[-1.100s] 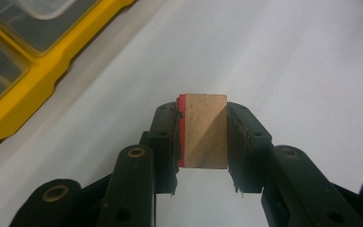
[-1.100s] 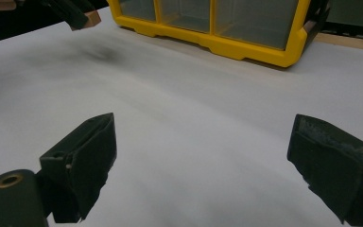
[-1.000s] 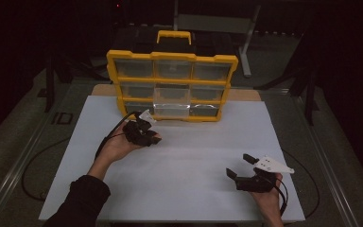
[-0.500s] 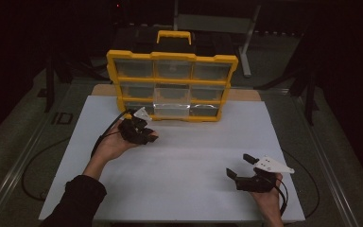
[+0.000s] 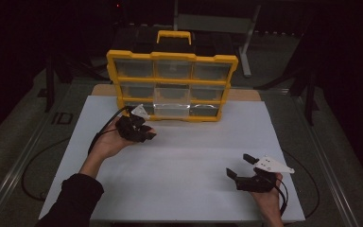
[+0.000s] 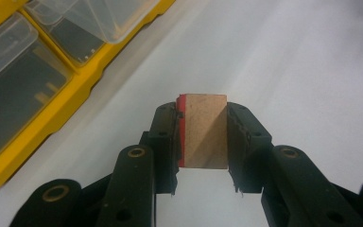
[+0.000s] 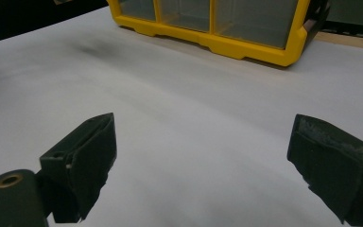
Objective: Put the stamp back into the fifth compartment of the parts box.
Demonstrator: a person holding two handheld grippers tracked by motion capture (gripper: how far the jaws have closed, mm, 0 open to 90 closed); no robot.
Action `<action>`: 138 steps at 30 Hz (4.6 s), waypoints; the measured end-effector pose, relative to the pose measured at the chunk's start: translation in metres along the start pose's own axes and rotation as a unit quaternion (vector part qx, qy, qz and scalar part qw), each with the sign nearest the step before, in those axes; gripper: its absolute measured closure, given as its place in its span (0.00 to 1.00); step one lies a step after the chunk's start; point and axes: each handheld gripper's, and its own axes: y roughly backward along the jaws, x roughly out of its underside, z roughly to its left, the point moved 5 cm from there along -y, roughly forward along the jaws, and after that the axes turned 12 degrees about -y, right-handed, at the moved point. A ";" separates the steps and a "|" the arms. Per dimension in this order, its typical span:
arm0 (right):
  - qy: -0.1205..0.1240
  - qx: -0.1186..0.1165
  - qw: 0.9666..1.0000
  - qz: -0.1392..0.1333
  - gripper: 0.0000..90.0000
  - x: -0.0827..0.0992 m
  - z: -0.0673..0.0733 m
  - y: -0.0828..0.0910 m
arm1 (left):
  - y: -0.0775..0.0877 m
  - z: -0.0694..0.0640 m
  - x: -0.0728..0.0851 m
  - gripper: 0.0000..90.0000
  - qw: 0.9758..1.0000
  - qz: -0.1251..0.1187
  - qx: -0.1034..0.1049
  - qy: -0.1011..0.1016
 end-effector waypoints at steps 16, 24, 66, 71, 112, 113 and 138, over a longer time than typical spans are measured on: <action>0.000 -0.003 1.000 0.005 0.10 0.001 0.001 -0.002 | 0.017 0.008 -0.007 0.74 1.000 -0.009 -0.006 0.002; 0.001 -0.003 1.000 0.006 0.10 0.001 0.001 -0.002 | 0.025 0.013 -0.009 0.74 1.000 -0.015 -0.008 0.003; 0.001 -0.004 1.000 0.008 0.10 0.001 0.002 -0.003 | 0.061 0.040 -0.041 0.74 0.999 -0.030 -0.032 -0.005; 0.002 -0.004 1.000 0.008 0.10 0.002 0.002 -0.003 | 0.067 0.044 -0.047 0.74 0.999 -0.033 -0.037 -0.005; 0.001 -0.005 1.000 0.011 0.10 0.002 0.001 -0.004 | 0.055 0.062 -0.091 0.74 0.998 -0.033 -0.053 0.002; 0.001 -0.005 1.000 0.011 0.10 0.002 0.001 -0.004 | 0.052 0.063 -0.093 0.74 0.998 -0.032 -0.054 0.006; 0.003 -0.005 1.000 0.013 0.10 0.002 0.002 -0.004 | 0.040 0.064 -0.103 0.27 0.995 -0.030 -0.090 0.036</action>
